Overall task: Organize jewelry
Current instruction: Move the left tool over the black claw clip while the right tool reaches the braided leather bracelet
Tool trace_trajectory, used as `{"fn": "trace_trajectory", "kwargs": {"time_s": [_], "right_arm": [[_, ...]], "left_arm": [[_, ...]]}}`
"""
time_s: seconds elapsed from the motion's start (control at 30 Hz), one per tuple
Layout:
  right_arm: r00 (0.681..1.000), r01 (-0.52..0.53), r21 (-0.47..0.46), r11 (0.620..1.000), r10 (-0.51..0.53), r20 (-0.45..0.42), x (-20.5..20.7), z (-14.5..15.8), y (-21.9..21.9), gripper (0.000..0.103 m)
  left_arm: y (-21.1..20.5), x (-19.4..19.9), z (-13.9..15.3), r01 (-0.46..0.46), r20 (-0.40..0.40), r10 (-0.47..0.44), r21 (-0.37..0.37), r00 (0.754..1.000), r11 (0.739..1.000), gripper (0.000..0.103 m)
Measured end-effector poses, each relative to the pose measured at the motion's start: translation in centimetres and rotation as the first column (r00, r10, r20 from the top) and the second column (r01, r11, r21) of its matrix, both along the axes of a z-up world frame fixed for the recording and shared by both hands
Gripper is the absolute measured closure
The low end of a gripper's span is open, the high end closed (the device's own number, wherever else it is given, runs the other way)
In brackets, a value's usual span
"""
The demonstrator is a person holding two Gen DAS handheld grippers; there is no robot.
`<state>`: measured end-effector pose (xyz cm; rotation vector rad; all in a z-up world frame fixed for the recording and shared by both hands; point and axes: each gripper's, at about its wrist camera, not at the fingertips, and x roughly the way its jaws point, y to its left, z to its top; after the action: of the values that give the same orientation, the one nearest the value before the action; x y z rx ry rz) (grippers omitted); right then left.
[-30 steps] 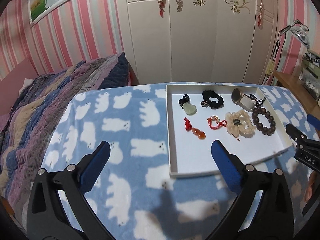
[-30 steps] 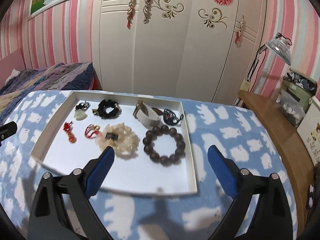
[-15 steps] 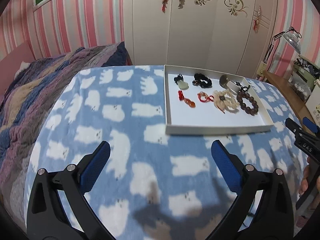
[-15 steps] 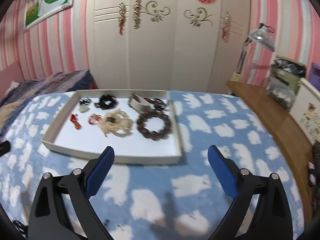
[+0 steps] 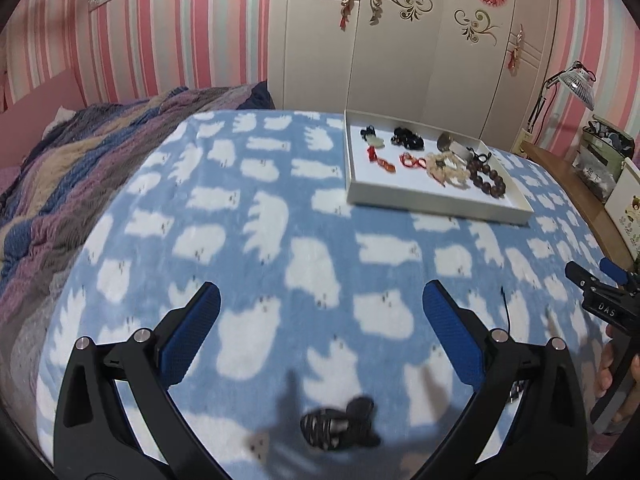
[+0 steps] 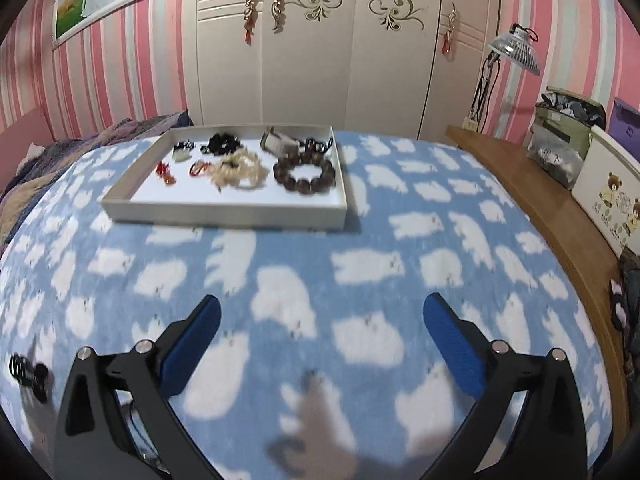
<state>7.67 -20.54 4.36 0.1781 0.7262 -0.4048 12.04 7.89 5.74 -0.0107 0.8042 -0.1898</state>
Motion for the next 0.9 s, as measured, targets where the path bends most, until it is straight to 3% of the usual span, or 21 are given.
{"fn": "trace_trajectory", "kwargs": {"time_s": [0.27, 0.6, 0.9], "right_arm": [[1.000, -0.028, 0.029, 0.999, 0.028, -0.009, -1.7, -1.2, 1.7, 0.002], [0.999, -0.048, 0.036, 0.998, 0.048, -0.014, -3.8, -2.0, 5.0, 0.002], [0.997, -0.079, 0.010, 0.997, 0.079, -0.025, -4.1, -2.4, 7.2, 0.002]], "left_arm": [[0.4, -3.8, -1.7, -0.010, -0.004, 0.010, 0.050, 1.000, 0.999, 0.003], [1.2, -5.8, -4.2, -0.010, -0.061, 0.012, 0.029, 0.998, 1.000, 0.003], [0.5, -6.5, -5.3, 0.027, -0.067, -0.025, 0.035, 0.997, 0.999, 0.003]]}}
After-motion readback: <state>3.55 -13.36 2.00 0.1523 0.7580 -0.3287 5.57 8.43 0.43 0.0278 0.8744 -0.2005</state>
